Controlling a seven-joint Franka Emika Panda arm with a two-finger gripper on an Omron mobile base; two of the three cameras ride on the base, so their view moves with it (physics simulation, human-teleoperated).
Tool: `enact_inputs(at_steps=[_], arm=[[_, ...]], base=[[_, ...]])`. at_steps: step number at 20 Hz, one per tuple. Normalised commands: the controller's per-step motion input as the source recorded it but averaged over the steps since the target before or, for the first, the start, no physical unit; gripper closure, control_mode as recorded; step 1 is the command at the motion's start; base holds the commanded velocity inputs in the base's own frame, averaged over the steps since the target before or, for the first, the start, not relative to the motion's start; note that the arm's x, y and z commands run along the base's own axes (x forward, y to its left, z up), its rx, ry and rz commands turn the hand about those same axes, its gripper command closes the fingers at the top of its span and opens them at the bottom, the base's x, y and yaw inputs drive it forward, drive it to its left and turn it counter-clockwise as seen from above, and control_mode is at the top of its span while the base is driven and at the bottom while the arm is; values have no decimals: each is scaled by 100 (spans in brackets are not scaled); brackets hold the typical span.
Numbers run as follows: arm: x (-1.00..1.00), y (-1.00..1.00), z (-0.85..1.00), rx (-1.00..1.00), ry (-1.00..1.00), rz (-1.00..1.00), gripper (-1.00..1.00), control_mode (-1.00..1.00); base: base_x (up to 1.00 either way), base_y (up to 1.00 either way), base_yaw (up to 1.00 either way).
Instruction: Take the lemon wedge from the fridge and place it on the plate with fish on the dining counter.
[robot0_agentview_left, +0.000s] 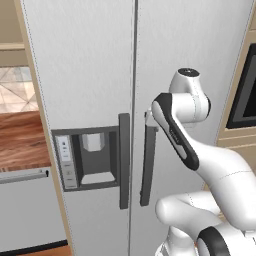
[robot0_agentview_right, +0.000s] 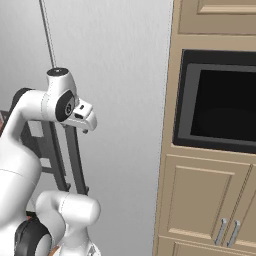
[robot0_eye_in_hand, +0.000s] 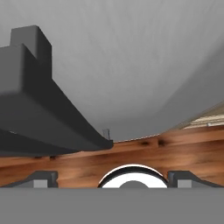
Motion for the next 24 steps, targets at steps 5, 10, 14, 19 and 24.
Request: enact_inputs(at_steps=[5,10,14,19,24], arm=[[0,0,0,0,0,0,-100,-100],[-1,4,0,0,0,0,-100,-100],[-8,0,0,0,-2,0,-100,-100],[-7,30,0,-1,-2,0,-100,100],[0,0,0,0,0,0,-100,100]], base=[[0,0,0],[0,0,0],[0,0,0],[-7,10,0],[-42,30,0]])
